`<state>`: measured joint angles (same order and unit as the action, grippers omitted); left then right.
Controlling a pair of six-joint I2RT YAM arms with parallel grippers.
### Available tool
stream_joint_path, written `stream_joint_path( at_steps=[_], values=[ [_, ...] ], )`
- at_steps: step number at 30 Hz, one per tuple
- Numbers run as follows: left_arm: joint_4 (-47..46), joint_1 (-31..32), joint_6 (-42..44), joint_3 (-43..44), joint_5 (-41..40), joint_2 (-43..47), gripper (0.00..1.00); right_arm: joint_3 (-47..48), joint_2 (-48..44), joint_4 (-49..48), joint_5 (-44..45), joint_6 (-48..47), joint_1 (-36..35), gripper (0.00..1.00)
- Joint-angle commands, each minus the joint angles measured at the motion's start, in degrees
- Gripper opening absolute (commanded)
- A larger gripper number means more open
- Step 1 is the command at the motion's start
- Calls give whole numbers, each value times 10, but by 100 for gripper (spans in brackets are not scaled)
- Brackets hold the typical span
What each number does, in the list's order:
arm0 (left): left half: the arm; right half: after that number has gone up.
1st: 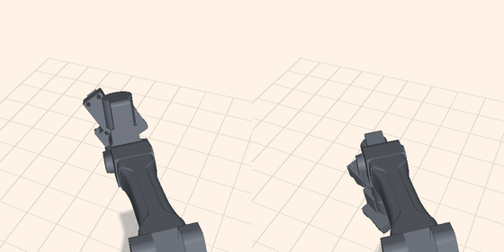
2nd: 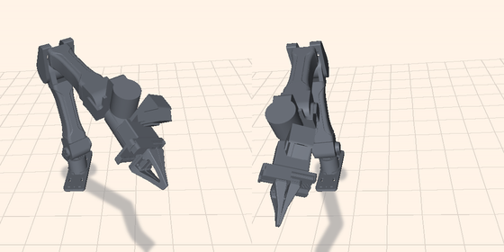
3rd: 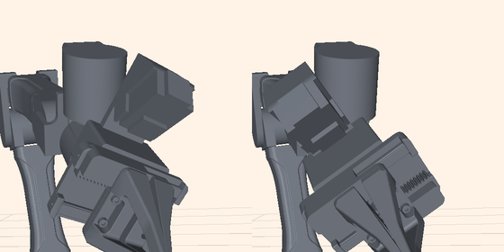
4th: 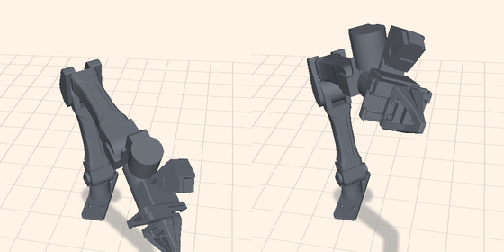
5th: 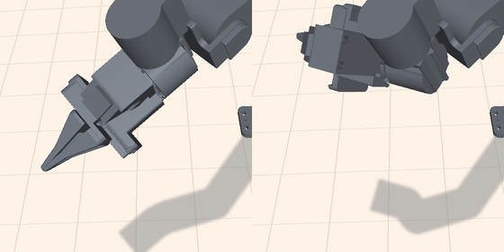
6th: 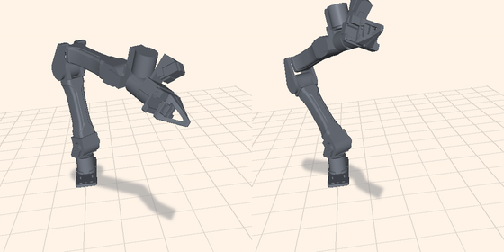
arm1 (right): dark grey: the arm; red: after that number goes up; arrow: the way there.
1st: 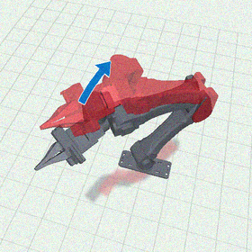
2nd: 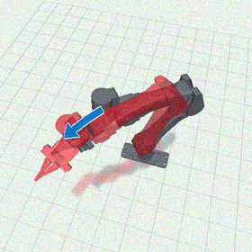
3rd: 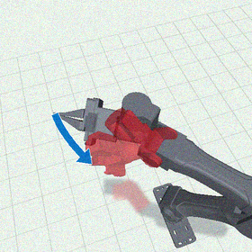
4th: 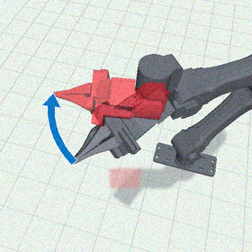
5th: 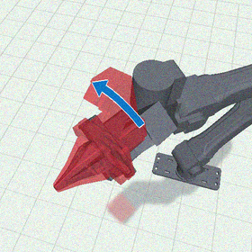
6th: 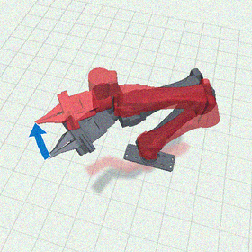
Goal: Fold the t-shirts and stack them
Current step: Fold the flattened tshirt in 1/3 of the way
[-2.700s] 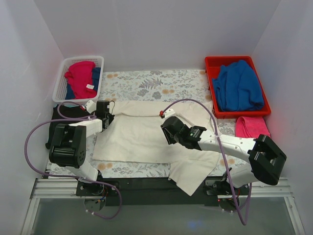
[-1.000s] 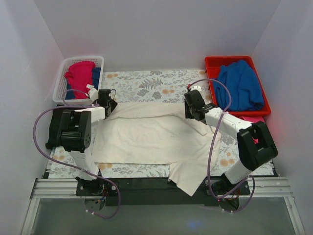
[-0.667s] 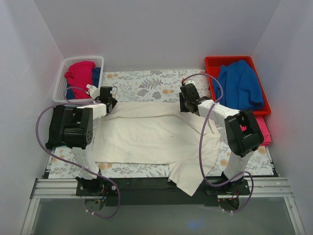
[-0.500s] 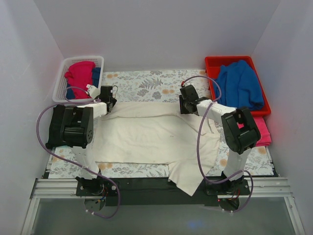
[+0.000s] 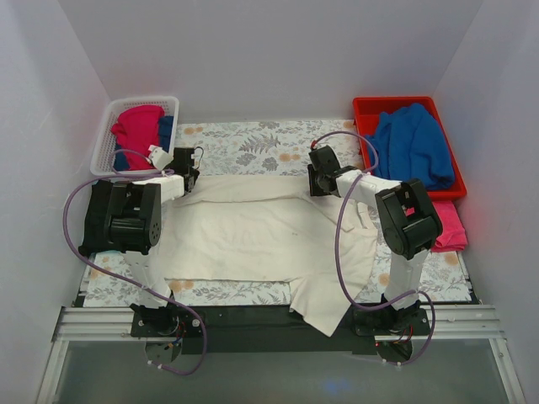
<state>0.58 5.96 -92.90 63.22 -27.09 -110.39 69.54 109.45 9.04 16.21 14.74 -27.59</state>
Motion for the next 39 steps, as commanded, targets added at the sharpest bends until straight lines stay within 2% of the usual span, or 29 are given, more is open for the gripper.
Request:
stream_joint_path(
  at_steps=[1, 13, 18, 37, 39],
  values=[
    [64, -6, 4, -23, -23, 5, 34, 24, -13, -17, -4, -1, 3, 41],
    [57, -6, 6, -30, 0, 18, 33, 52, 4, -19, 1, -7, 4, 41],
    [58, -6, 8, -30, 3, 18, 33, 68, 29, -18, -13, -6, 8, 35],
    [58, -6, 10, -35, 3, 19, 33, 18, 15, -3, 15, 11, 10, 36],
    [58, -6, 10, -35, 3, 20, 33, 17, 18, -2, 11, 13, 10, 28]
  ],
)
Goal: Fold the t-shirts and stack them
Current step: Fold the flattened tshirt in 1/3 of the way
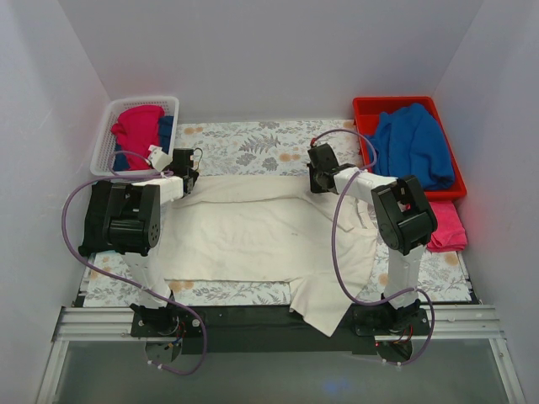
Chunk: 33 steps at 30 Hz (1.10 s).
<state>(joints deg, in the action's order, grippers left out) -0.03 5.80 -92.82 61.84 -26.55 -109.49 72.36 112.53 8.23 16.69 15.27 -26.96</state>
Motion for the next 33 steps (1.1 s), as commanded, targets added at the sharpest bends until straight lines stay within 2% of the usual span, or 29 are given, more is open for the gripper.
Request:
stream_joint_path(
  at_steps=[1, 3, 4, 13, 19, 27, 33],
  values=[
    [64, -4, 10, -22, -3, 11, 33, -10, -12, 6, 5, 8, 3, 15],
    [64, -4, 10, -22, -3, 11, 33, -8, -13, 6, 5, 9, 3, 3],
    [65, -4, 11, -22, -3, 11, 33, -8, -14, 6, 5, 9, 3, 1],
    [66, -5, 12, -16, -3, 13, 33, -29, -99, 11, 13, 13, 0, 1],
    [66, -5, 11, -14, 2, 10, 33, -83, -179, 14, -24, 25, -17, 1],
    [66, -5, 8, -8, 4, 5, 33, -186, -236, 14, -36, 66, -84, 1],
    [66, -5, 6, -4, 4, 0, 33, -213, -253, 14, -10, 99, -155, 1]
  ],
)
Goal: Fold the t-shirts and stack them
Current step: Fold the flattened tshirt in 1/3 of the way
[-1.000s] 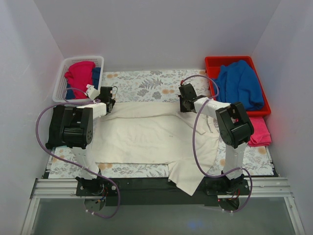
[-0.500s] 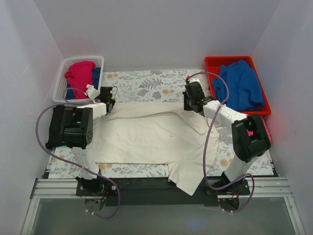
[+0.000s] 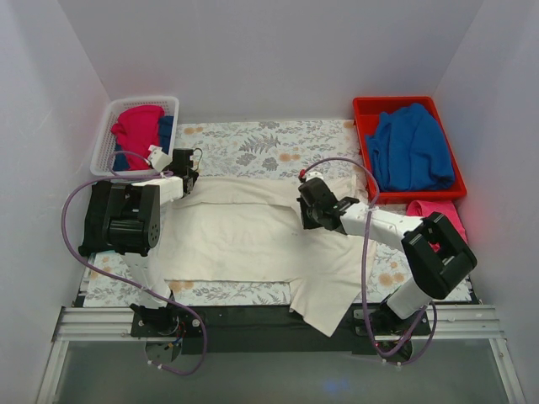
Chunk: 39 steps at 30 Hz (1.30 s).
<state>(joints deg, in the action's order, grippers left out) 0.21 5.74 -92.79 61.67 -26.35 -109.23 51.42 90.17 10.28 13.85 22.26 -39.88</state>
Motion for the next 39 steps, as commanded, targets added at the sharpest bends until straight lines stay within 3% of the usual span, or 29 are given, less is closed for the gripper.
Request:
stream_joint_path(
  at_steps=[1, 3, 8, 16, 31, 39],
  values=[
    [64, -4, 6, -1, 3, -5, 33, -6, -31, -6, 28, 36, -35, 1],
    [64, -5, 6, -1, 3, -7, 33, -5, -29, -6, 31, 40, -57, 1],
    [64, -5, 5, -1, 5, -9, 33, -7, -26, 3, 45, 51, -88, 32],
    [64, -5, 12, 6, 11, -12, 33, -17, -82, 35, 142, 53, -87, 42],
    [74, -5, 7, -28, 9, 11, 33, 90, 19, 26, 124, -45, 148, 43],
    [75, -6, -5, -67, 7, 39, 33, 155, 83, 15, 110, -75, 190, 43]
  ],
)
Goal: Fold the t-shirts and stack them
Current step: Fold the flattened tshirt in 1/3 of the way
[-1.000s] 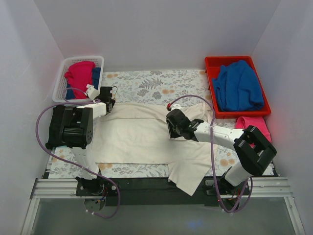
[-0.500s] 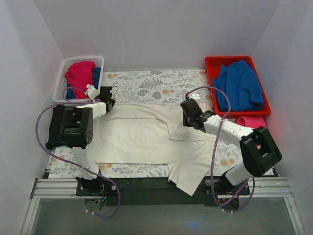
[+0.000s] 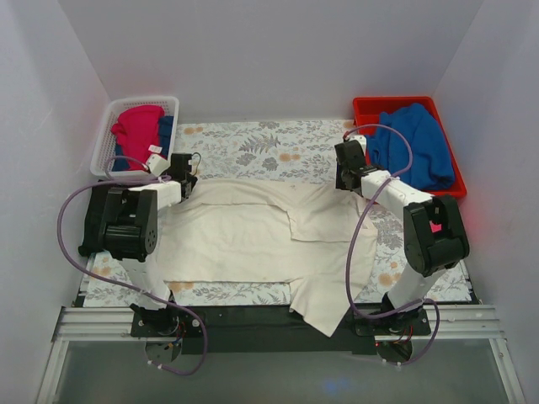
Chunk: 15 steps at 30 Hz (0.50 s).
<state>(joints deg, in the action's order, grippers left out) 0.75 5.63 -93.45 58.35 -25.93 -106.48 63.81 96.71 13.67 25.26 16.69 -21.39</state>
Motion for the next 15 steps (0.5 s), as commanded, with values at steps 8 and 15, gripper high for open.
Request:
stream_joint_path(
  at_steps=[8, 15],
  values=[
    [60, -5, 10, -76, -3, 81, 33, 43, 72, -23, -21, -17, 35, 42],
    [18, -5, 31, -120, -21, 168, 33, 49, 100, -33, -46, -19, 59, 41]
  ],
)
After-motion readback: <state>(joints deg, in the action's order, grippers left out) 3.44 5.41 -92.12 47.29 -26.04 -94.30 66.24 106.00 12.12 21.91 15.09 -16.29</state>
